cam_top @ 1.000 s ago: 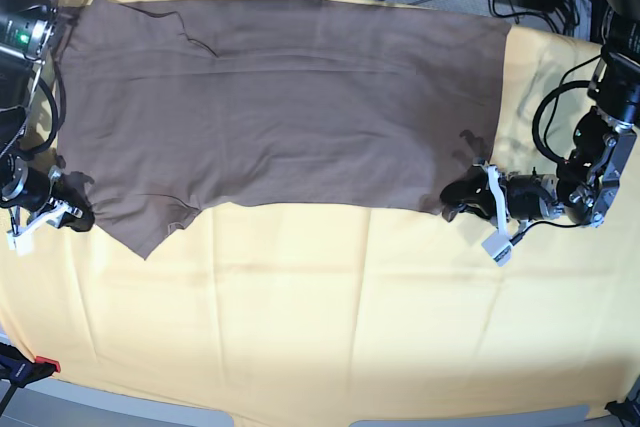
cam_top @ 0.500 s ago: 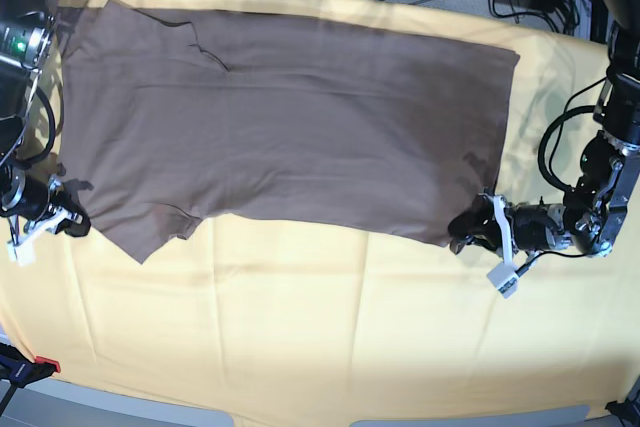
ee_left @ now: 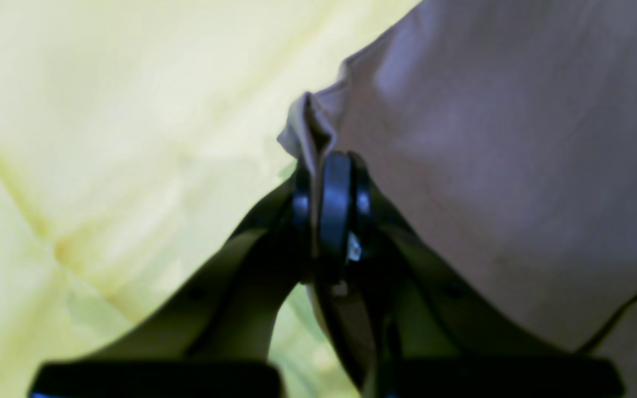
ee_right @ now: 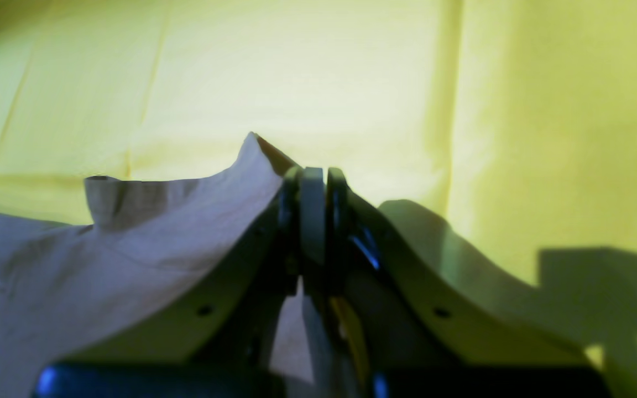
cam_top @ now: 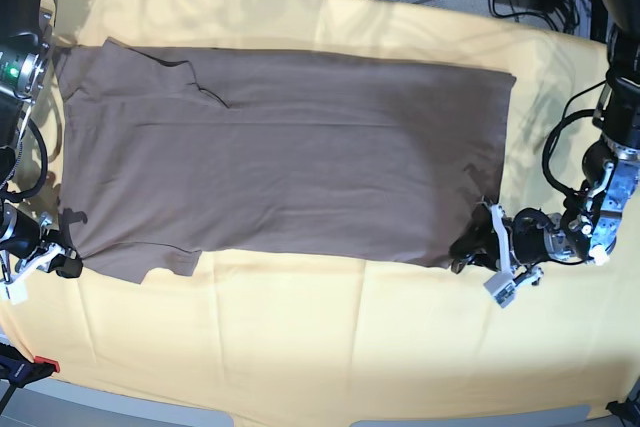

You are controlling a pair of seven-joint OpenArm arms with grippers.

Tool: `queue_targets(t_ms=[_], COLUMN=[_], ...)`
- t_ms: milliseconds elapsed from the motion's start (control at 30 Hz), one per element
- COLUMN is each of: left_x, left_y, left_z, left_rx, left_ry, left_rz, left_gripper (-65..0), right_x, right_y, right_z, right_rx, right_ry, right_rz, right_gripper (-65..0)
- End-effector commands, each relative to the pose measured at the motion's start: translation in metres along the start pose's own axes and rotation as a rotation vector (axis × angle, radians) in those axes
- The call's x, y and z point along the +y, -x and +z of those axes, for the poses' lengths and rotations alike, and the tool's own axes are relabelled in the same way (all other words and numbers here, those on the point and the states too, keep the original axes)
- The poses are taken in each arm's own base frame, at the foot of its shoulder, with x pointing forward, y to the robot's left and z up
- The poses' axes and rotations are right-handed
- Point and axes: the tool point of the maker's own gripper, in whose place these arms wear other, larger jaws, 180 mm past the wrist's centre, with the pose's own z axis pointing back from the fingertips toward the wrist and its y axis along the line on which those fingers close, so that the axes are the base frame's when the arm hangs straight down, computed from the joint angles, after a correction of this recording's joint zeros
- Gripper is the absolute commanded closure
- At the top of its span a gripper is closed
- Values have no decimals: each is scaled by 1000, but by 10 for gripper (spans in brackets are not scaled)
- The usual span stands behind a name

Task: Fold the T-shirt properly
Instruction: 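Grasp the hem corners with both grippers, then fold the hem over toward the collar edge with both grippers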

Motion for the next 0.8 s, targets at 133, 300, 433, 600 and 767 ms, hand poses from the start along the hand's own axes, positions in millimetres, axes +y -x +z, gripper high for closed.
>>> queue_targets(t_ms=[133, 300, 433, 600, 767], left_x=[2, -11, -25, -38, -40], left_y=[-30, -32, -24, -22, -18], left_z=[1, 2, 6, 15, 33], left_rx=[-75, -71, -28, 6, 50], left_ry=[8, 71, 122, 168, 183], left_rz=[8, 94, 129, 127, 118], left_gripper=[0, 0, 0, 0, 0], right_x=[5, 16, 29, 41, 39], right_y=[-28, -4, 26, 40, 50], right_z=[9, 5, 10, 33, 51], right_rx=[-52, 44, 113, 136, 175], right_ry=[-31, -56, -67, -70, -54], right_rz=[0, 59, 175, 323, 403], right_gripper=[0, 0, 0, 0, 0])
